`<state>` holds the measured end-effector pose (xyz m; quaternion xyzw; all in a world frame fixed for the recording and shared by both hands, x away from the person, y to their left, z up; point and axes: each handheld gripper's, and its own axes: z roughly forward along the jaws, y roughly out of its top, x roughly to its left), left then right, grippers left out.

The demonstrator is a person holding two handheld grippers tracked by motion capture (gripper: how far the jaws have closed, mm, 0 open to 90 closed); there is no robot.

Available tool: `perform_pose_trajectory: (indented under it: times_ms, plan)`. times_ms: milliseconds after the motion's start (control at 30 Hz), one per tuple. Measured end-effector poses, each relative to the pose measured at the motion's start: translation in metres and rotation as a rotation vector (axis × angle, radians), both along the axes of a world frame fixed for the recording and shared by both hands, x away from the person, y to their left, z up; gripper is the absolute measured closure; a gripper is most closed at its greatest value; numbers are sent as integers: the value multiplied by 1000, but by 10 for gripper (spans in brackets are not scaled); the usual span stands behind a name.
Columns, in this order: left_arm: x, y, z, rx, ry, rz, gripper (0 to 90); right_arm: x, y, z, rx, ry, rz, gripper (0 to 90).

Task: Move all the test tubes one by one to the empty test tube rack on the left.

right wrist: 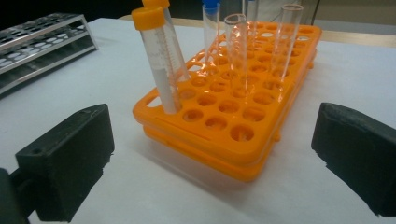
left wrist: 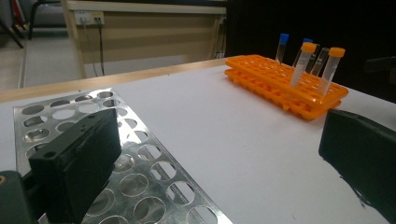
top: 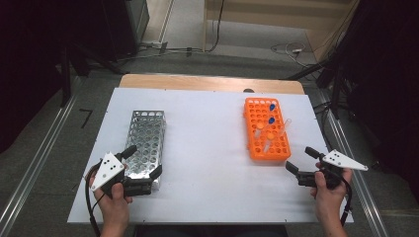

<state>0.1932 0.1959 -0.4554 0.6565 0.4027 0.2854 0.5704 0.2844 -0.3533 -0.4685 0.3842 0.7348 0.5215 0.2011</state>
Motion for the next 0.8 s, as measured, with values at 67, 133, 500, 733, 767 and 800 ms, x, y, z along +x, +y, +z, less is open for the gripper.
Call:
perform_pose_trajectory:
  times_ms: [67, 133, 500, 733, 767, 800]
  plan:
    - [0, 1, 0, -9, 0, 0, 0, 1, 4, 5, 2, -5, 25, 0]
    - [0, 0, 1, -5, 1, 4, 0, 1, 6, 7, 8, -3, 34, 0]
    - [4, -8, 9, -9, -5, -12, 0, 12, 35, 14, 0, 40, 99, 230]
    - [5, -15, 10, 10, -5, -37, 0, 25, 54, 10, -32, 95, 107, 419]
    - [5, -15, 10, 7, -5, -38, 0, 25, 54, 10, -32, 95, 107, 419]
    - [5, -15, 10, 2, -5, -37, 0, 30, 59, 7, -60, 103, 86, 447]
